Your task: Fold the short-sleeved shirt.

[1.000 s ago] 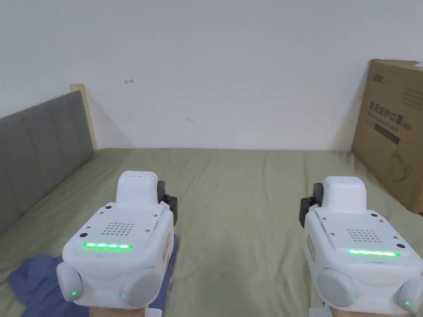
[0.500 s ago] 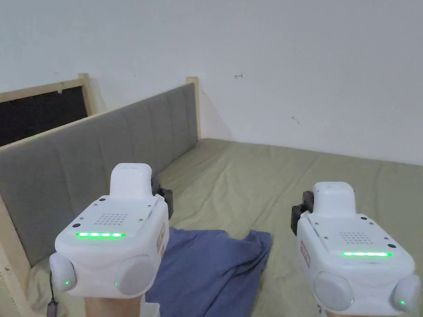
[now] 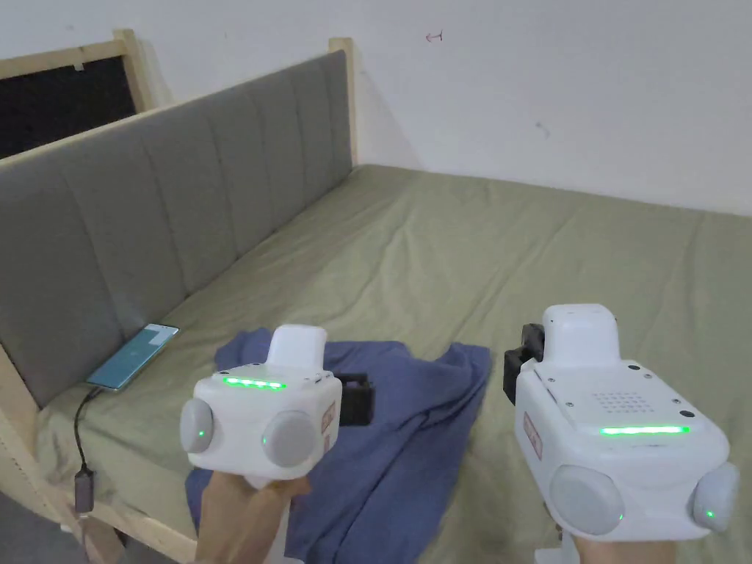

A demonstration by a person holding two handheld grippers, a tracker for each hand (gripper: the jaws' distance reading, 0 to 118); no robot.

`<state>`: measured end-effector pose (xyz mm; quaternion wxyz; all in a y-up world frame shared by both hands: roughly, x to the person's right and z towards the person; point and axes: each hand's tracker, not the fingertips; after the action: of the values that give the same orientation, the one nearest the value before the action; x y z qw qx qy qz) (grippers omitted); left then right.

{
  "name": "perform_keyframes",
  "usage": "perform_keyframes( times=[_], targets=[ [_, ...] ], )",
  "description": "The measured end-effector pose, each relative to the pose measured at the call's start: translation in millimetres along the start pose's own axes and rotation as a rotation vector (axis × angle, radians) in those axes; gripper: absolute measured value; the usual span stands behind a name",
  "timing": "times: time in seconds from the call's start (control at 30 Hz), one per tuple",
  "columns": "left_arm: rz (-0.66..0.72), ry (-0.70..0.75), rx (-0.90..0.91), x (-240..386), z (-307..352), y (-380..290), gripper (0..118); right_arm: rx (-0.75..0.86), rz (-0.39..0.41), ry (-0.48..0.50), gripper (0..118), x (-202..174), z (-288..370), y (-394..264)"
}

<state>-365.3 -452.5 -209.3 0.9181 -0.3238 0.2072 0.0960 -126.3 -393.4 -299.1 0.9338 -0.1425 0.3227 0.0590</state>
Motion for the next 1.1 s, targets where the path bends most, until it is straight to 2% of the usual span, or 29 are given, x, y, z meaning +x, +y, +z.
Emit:
perform_keyframes(
  times=[0.03, 0.07, 0.23, 0.43, 0.47, 0.57, 0.63, 0.67, 0.7, 0.73, 0.77, 0.83, 1.0, 1.1],
  targets=[
    [-0.001, -0.029, -0.043, 2, -17, -5, 113, -0.014, -0.001, -0.005, 0, 2, -5, -4],
    [-0.005, -0.053, -0.067, 10, -29, -10, 108, -0.034, -0.005, -0.011, 0, 5, -11, -9],
    [-0.075, -0.089, -0.207, 33, -93, -25, 109, -0.119, -0.043, -0.028, 0, 21, -40, -29],
    [-0.068, -0.091, -0.366, 46, -152, -41, 112, -0.181, -0.044, -0.047, 0, 35, -66, -46],
    [-0.073, -0.09, -0.342, 49, -147, -39, 109, -0.189, -0.043, -0.05, 0, 37, -68, -48],
    [-0.098, -0.058, -0.354, 54, -142, -30, 79, -0.206, -0.063, -0.054, 0, 44, -76, -54],
    [-0.086, -0.04, -0.33, 49, -139, -27, 46, -0.219, -0.094, -0.053, 0, 47, -80, -56],
    [-0.061, -0.022, -0.308, 46, -136, -26, 35, -0.222, -0.107, -0.051, 0, 48, -80, -55],
    [-0.013, 0.0, -0.291, 41, -134, -25, 30, -0.223, -0.113, -0.051, 0, 48, -79, -56],
    [0.041, 0.002, -0.28, 30, -138, -26, 30, -0.224, -0.115, -0.051, 0, 48, -78, -56],
    [0.112, 0.023, -0.269, 21, -137, -26, 15, -0.225, -0.115, -0.052, 0, 48, -77, -57],
    [0.224, -0.064, -0.28, 7, -139, -28, 15, -0.226, -0.118, -0.055, 0, 49, -73, -60],
    [0.215, -0.076, -0.272, 9, -119, -12, 14, -0.225, -0.118, -0.07, 0, 60, -60, -59],
    [0.311, -0.143, -0.187, 5, -98, 13, 13, -0.209, -0.134, -0.093, 0, 74, -49, -53]
  ],
)
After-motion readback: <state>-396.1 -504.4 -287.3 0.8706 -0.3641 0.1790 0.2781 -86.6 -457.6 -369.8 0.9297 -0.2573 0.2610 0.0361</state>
